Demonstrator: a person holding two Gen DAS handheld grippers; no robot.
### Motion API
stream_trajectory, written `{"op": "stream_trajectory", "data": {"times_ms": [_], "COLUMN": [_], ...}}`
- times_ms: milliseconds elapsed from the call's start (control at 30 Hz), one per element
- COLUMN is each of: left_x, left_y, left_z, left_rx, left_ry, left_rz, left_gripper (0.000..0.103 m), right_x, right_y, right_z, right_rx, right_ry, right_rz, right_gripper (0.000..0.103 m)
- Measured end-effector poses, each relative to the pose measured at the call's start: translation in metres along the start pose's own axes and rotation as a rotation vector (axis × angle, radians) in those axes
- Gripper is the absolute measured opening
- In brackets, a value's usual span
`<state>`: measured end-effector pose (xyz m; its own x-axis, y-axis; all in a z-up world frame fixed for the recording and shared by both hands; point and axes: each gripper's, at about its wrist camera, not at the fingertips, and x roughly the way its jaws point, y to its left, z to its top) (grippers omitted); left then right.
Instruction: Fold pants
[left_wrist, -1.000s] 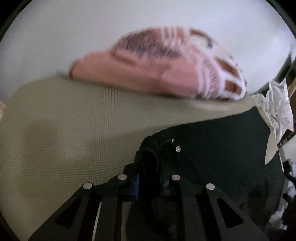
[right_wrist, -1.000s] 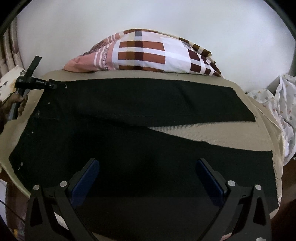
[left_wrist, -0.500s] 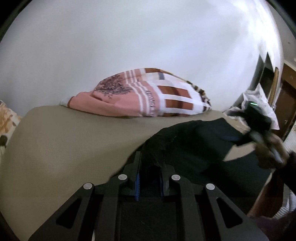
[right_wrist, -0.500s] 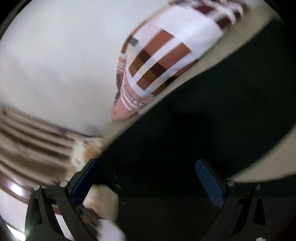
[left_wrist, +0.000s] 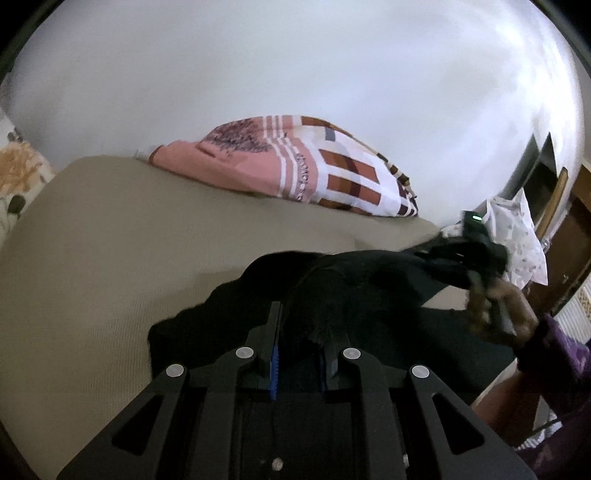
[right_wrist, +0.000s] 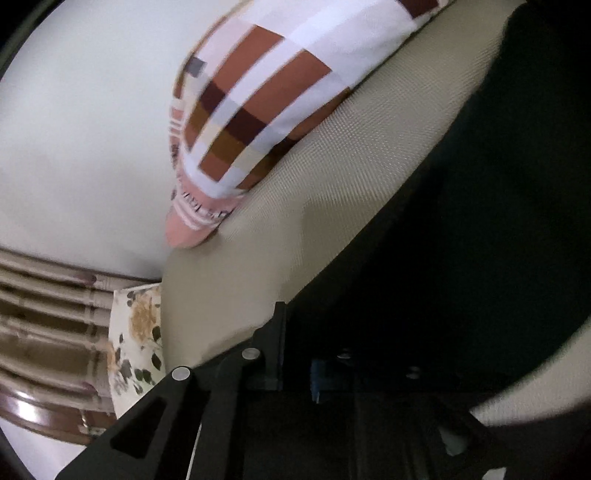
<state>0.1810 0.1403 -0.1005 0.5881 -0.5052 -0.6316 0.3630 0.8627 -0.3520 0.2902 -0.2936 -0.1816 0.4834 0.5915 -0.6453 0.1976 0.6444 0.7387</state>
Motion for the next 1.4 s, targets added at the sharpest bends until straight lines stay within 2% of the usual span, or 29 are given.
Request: {"op": "stream_trajectory", "data": {"times_ms": [133,267,367,500,633,667,700,733,767,800,833,900,933,967,1000,1033,1100,1167,1233,1300,1400], "left_x": [-0.012,-0.022,-0.026,-0.024,-0.027,-0.031,-0.037,-0.040,-0.045,-0.051,-0.057,-0.068,-0.071,-0.071,-0.066,-0.058,-0.030,-0.005,0.015,0.021,0.022], "left_y": [0.008,0.012,0.014,0.016,0.012,0.007,-0.001,-0.006,-0.012,-0.019,-0.025,-0.037,-0.043,-0.047,-0.052,-0.053,-0.053,-0.044,-0.027,-0.016,-0.018], "left_z": [-0.021,-0.046,-0.066,-0.093,-0.104,-0.103,-0.102,-0.101,-0.101,-0.100,-0.100,-0.099,-0.099,-0.096,-0.095,-0.093,-0.093,-0.098,-0.104,-0.108,-0.105], "left_rx": [-0.026,-0.052,-0.071,-0.078,-0.072,-0.058,-0.026,-0.005,0.016,0.034,0.048,0.060,0.060,0.058,0.052,0.043,0.024,0.006,-0.054,-0.103,-0.092], "left_ry": [0.051,0.096,0.136,0.201,0.233,0.228,0.222,0.216,0.204,0.182,0.150,0.085,0.056,0.031,0.018,0.023,0.081,0.159,0.231,0.250,0.244], "left_rz": [0.026,0.047,0.068,0.107,0.198,0.242,0.331,0.392,0.465,0.531,0.564,0.584,0.582,0.544,0.466,0.426,0.373,0.365,0.354,0.336,0.341], "left_gripper": [0.017,0.018,0.018,0.020,0.025,0.035,0.048,0.055,0.069,0.077,0.078,0.080,0.081,0.085,0.087,0.087,0.087,0.087,0.087,0.087,0.087], "right_x": [-0.037,-0.058,-0.062,-0.062,-0.048,-0.047,-0.048,-0.048,-0.047,-0.047,-0.047,-0.048,-0.050,-0.051,-0.055,-0.062,-0.079,-0.092,-0.104,-0.119,-0.150], "right_y": [0.002,-0.005,-0.012,-0.036,-0.059,-0.063,-0.065,-0.066,-0.066,-0.068,-0.072,-0.082,-0.088,-0.091,-0.093,-0.094,-0.097,-0.107,-0.125,-0.143,-0.172], "right_z": [-0.047,-0.100,-0.141,-0.176,-0.199,-0.200,-0.199,-0.198,-0.199,-0.199,-0.200,-0.200,-0.199,-0.199,-0.197,-0.193,-0.180,-0.166,-0.146,-0.126,-0.085], "right_rx": [-0.068,-0.075,-0.066,-0.032,0.001,0.010,0.015,0.010,0.006,0.010,0.030,0.067,0.100,0.115,0.124,0.114,0.079,0.075,0.109,0.142,0.155], "right_ry": [-0.022,0.010,0.041,0.088,0.140,0.140,0.137,0.135,0.140,0.144,0.142,0.130,0.118,0.107,0.087,0.057,-0.018,-0.080,-0.140,-0.212,-0.326], "right_rz": [-0.001,0.004,-0.009,-0.019,-0.027,-0.009,0.011,0.034,0.049,0.072,0.107,0.184,0.233,0.261,0.286,0.295,0.292,0.281,0.282,0.292,0.267], "right_gripper": [0.009,0.008,0.008,0.008,0.007,0.006,0.007,0.008,0.010,0.011,0.011,0.013,0.017,0.020,0.028,0.035,0.040,0.040,0.040,0.040,0.040]}}
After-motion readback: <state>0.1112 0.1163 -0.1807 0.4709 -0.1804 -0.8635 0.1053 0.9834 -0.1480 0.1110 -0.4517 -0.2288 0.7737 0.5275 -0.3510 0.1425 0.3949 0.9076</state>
